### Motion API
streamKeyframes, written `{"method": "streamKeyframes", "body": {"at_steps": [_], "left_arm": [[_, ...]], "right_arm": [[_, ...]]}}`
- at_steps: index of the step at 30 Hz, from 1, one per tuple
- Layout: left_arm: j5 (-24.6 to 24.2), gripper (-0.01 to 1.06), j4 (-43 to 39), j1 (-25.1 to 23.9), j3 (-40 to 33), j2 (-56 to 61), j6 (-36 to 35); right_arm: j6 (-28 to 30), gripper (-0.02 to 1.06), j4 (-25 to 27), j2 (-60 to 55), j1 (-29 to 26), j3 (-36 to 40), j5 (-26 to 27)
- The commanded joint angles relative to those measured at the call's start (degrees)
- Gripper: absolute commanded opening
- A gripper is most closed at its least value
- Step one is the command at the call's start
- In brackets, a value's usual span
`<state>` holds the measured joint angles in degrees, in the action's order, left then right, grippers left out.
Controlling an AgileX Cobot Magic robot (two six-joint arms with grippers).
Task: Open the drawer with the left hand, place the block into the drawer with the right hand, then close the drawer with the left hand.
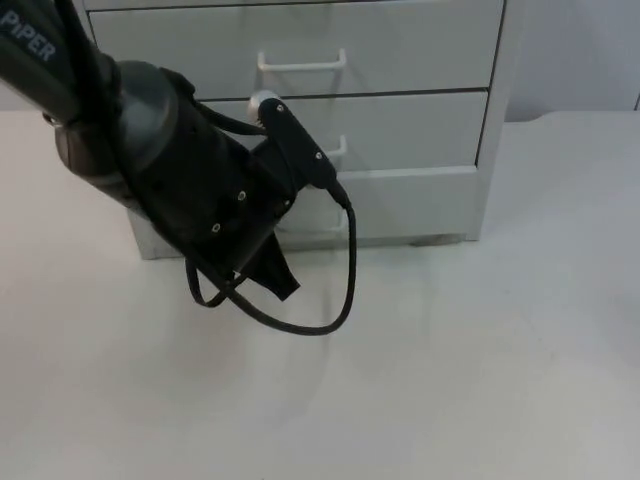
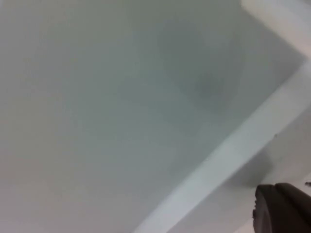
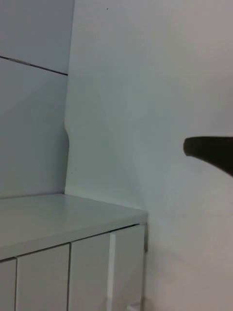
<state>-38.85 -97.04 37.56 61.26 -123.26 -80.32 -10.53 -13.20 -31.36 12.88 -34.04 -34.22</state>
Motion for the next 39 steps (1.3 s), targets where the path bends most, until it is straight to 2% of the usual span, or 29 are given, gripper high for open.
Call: {"method": "streamKeyframes", "body": {"at_steps": [1, 7, 11, 12, 16, 17, 22, 24, 29, 33, 39], "left_arm": [[-5.2, 0.00, -2.9, -0.5, 1.8, 0.4, -1.5], [-6.4, 0.00, -0.7, 0.1, 1.9, 0.4, 0.8], [-9.0, 0.00, 11.8, 3.7, 1.9, 1.3, 14.6], [-9.0, 0.00, 11.8, 3.7, 1.9, 1.3, 14.6], [-8.5, 0.00, 25.3, 7.9, 1.9, 5.2, 25.5], [-8.5, 0.00, 25.3, 7.9, 1.9, 5.2, 25.5], [-8.1, 0.00, 42.6, 12.7, 1.9, 12.2, 39.6], [-7.7, 0.00, 45.2, 13.4, 1.9, 13.9, 41.8], [-1.4, 0.00, 62.1, 13.7, 1.9, 24.6, 53.1], [-0.6, 0.00, 67.1, 13.7, 1.9, 31.2, 57.2], [-0.8, 0.00, 70.1, 13.7, 1.8, 41.2, 58.9]], "right_arm": [[-0.2, 0.75, 0.0, 0.3, -0.4, 1.0, 1.4], [-0.4, 0.75, 0.0, 0.3, -0.4, 1.7, 1.9], [-0.4, 0.75, 0.0, 0.3, -0.4, 1.7, 2.5], [-0.4, 0.75, 0.0, 0.3, -0.4, 1.7, 2.5], [-0.5, 0.75, 0.0, 0.3, -0.4, 1.7, 2.6], [-0.5, 0.75, 0.0, 0.3, -0.4, 1.7, 2.6], [-0.5, 0.75, 0.0, 0.3, -0.4, 1.7, 2.6], [-0.5, 0.75, 0.0, 0.3, -0.4, 1.7, 2.6], [-0.5, 0.75, 0.0, 0.3, -0.4, 1.7, 2.6], [-0.5, 0.75, 0.0, 0.3, -0.4, 1.7, 2.6], [-0.5, 0.75, 0.0, 0.3, -0.4, 1.7, 2.6]]}}
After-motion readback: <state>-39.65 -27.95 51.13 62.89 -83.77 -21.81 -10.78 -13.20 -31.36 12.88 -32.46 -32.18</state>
